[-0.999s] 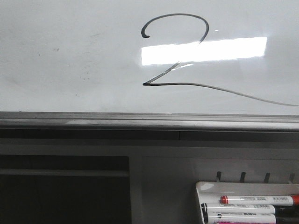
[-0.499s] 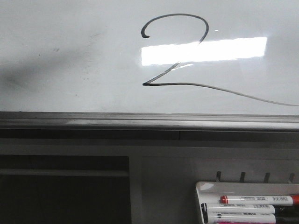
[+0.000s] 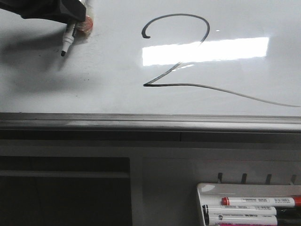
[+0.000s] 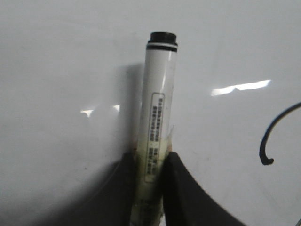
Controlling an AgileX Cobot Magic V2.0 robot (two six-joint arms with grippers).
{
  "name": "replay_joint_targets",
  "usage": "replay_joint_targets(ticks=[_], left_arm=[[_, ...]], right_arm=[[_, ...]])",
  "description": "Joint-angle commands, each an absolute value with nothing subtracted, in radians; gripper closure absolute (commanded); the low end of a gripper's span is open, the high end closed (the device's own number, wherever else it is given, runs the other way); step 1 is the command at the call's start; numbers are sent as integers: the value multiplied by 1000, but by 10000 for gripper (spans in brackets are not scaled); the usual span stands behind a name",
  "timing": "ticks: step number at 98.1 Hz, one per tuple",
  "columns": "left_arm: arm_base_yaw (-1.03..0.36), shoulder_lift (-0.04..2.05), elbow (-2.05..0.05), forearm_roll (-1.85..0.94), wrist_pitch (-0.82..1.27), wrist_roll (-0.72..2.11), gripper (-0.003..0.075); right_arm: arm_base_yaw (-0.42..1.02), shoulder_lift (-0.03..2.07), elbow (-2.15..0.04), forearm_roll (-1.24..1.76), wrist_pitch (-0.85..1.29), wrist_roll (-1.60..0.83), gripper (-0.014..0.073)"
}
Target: Write number 2 on whiteboard
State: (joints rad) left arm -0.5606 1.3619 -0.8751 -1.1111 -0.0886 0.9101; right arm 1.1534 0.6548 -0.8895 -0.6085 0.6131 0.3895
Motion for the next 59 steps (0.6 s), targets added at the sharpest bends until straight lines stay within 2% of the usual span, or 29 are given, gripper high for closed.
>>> replay_joint_targets(ticks=[1,42,49,59], left_arm=[[-568,1357,-907,-1117,-171,905,741],[-568,1419,-907,-1119,-165,905,736],[-568,1419,-907,-1119,-165,905,696],[-568,1419,-907,-1120,-165,905,596]], right_arm=[[1154,654,-915,-644,561,396,662],[1154,654,-870,-644,570,422,662],[1154,654,-857,-644,570,429,662],[1154,654,-846,-644,568,452,662]])
